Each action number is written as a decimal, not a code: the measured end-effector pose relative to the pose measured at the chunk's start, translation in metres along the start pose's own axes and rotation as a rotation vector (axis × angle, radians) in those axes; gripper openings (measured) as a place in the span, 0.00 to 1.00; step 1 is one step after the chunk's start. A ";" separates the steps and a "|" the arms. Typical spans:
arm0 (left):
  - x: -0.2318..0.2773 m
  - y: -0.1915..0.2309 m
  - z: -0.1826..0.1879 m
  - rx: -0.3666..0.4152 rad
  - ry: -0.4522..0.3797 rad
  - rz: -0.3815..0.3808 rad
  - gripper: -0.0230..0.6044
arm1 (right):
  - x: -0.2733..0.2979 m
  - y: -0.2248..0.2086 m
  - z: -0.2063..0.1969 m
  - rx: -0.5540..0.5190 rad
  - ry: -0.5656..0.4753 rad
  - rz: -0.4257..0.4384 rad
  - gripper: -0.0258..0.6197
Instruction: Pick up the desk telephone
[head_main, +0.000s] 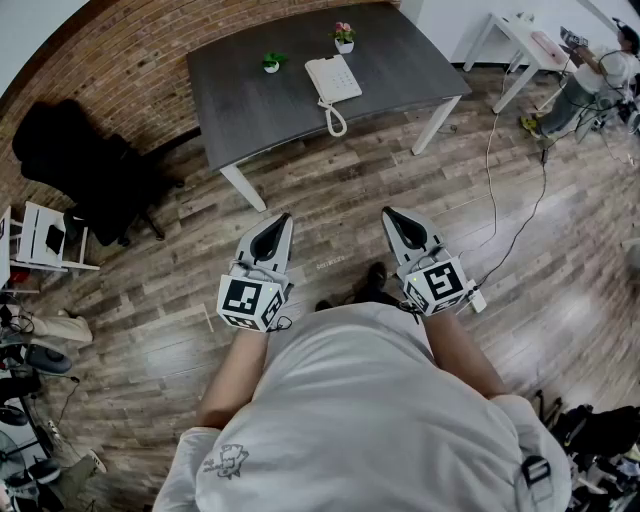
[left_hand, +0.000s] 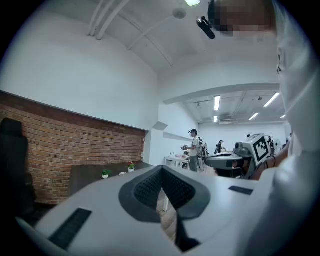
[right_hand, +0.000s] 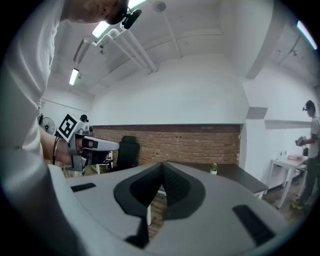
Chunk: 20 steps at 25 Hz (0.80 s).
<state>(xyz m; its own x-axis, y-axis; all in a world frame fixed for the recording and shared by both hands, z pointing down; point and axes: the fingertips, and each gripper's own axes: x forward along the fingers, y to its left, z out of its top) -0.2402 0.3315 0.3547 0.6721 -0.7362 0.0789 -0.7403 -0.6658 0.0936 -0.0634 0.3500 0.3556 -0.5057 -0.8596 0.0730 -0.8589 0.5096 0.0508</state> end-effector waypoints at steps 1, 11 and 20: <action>0.002 0.001 0.000 0.001 -0.001 -0.001 0.05 | 0.002 -0.001 0.000 -0.003 -0.001 0.002 0.05; 0.027 0.009 -0.003 -0.009 -0.002 0.020 0.05 | 0.017 -0.023 -0.001 0.001 -0.004 0.024 0.05; 0.069 0.011 -0.002 -0.044 -0.004 0.021 0.05 | 0.039 -0.062 -0.005 0.014 0.005 0.075 0.05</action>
<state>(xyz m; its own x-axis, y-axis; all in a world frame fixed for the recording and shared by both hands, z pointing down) -0.2020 0.2735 0.3633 0.6567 -0.7502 0.0774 -0.7524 -0.6446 0.1353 -0.0296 0.2855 0.3603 -0.5679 -0.8191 0.0810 -0.8200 0.5716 0.0310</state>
